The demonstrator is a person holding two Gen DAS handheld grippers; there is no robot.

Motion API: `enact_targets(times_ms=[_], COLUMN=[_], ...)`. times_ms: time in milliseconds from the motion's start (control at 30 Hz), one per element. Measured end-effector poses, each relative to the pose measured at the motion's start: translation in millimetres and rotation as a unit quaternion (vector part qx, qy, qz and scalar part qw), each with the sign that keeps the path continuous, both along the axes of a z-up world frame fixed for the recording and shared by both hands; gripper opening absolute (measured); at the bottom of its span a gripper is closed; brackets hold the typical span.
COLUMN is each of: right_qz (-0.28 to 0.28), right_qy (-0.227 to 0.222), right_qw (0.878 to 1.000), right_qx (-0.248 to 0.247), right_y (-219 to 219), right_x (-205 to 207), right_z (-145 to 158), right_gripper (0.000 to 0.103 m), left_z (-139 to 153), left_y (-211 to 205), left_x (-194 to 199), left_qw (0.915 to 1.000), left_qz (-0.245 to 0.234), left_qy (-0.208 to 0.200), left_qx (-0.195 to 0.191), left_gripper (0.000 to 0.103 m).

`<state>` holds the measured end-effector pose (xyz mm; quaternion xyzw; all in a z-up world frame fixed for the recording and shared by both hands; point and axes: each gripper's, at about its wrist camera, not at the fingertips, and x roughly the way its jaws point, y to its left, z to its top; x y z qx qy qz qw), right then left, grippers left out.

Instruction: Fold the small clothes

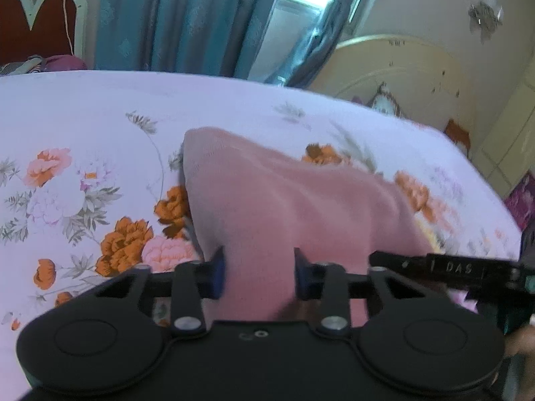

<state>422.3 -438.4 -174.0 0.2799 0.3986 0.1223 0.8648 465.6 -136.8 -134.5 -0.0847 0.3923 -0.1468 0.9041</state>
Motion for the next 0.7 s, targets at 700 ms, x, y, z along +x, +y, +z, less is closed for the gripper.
enact_targets(times_ms=[700], right_qz=[0.066], right_qy=[-0.074], right_qw=[0.992], right_qx=[0.076], right_y=[191.6], right_x=[-4.2], right_z=[84.7], right_gripper=[0.021], left_z=[84.2], left_y=[174.0], left_x=[-42.9], left_qw=[0.996], left_qz=[0.028], left_qy=[-0.085], left_qx=[-0.001], left_gripper=[0.031])
